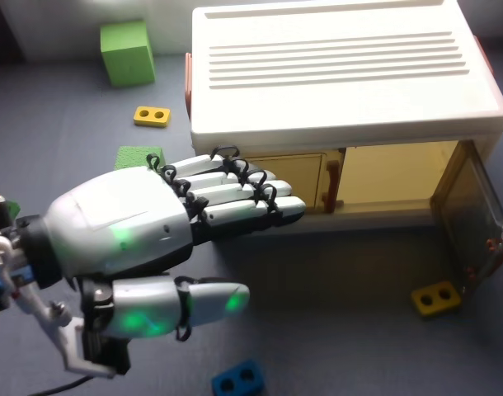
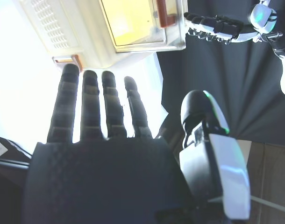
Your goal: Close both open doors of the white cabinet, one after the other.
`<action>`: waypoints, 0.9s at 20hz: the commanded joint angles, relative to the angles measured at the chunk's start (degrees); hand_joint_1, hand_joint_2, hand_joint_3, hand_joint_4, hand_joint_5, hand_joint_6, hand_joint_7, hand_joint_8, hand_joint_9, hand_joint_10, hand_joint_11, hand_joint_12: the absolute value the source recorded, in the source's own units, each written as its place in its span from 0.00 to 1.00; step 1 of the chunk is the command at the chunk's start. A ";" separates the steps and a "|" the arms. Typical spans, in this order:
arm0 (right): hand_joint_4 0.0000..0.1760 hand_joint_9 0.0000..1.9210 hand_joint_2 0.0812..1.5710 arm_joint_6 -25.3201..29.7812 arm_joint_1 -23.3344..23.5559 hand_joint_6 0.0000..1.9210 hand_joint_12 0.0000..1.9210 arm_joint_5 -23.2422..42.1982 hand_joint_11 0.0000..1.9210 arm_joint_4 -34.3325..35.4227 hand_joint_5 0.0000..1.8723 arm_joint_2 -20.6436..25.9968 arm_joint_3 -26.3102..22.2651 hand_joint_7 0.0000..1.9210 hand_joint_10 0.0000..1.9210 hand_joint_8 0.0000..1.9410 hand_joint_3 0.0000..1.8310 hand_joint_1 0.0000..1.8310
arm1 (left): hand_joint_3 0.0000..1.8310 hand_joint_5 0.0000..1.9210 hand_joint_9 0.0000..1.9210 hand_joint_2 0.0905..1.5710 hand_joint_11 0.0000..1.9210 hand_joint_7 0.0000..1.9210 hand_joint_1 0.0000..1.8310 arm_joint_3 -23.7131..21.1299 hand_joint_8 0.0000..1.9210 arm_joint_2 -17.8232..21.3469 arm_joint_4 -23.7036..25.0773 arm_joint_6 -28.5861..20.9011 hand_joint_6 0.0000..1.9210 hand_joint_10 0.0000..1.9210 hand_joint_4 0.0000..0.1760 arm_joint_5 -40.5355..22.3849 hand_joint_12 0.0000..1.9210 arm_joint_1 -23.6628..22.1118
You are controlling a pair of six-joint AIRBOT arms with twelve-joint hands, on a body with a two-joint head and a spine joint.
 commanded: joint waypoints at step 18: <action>0.00 0.00 0.88 -2.06 -0.38 0.00 0.00 0.92 0.00 -2.59 0.02 0.07 -1.43 0.00 0.00 0.00 0.01 0.00 | 0.00 0.07 0.09 0.94 0.00 0.08 0.00 -8.88 0.01 9.34 -31.79 15.81 0.00 0.01 0.00 -26.76 0.34 23.72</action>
